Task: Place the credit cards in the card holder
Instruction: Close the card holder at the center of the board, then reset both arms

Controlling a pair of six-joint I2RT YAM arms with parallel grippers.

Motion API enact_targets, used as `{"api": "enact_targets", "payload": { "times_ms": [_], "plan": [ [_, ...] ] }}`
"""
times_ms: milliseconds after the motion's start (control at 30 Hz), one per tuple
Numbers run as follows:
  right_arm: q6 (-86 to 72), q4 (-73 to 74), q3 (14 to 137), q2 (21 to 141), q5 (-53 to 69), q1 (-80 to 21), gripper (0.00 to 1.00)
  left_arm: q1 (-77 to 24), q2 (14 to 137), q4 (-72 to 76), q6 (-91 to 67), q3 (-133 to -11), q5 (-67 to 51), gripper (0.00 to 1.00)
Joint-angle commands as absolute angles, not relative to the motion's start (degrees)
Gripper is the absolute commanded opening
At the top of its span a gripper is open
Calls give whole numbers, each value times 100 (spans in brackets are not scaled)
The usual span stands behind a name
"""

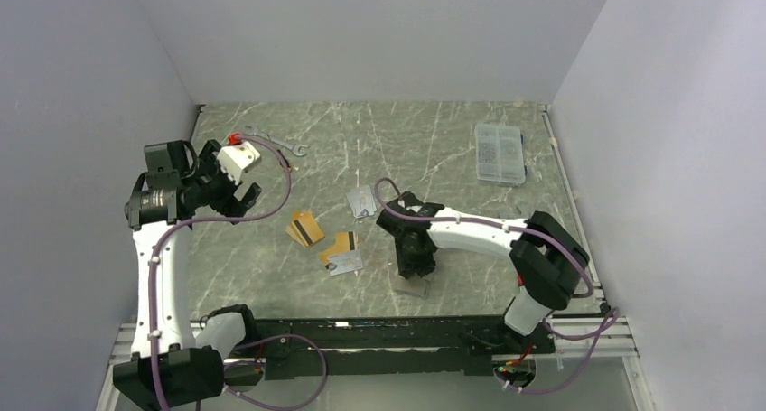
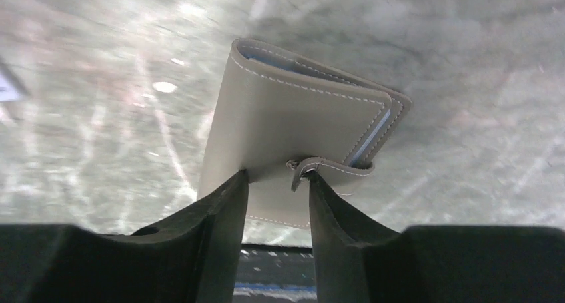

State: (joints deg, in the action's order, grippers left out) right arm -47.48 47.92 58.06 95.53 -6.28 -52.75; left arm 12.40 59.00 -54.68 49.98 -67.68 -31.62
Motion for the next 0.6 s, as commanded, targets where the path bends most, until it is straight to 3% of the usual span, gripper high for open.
{"api": "enact_targets", "payload": {
  "times_ms": [0, 200, 333, 567],
  "plan": [
    [-4772, 2196, 5552, 9220, -879, -5321, 45, 1365, 5689, -5100, 4305, -6671, -2920, 99],
    [-4418, 2900, 5935, 8279, -904, -5312, 54, 1376, 5892, -5517, 4329, -6966, -2804, 100],
    [-4193, 3746, 6534, 7892, -1163, -5275, 57, 1380, 5281, -4922, 4245, -6597, -2954, 99],
    [-3759, 4146, 7048, 7285, -1307, -4544, 80, 1380, 4798, -3829, 3506, -5670, -2997, 99]
  ]
}}
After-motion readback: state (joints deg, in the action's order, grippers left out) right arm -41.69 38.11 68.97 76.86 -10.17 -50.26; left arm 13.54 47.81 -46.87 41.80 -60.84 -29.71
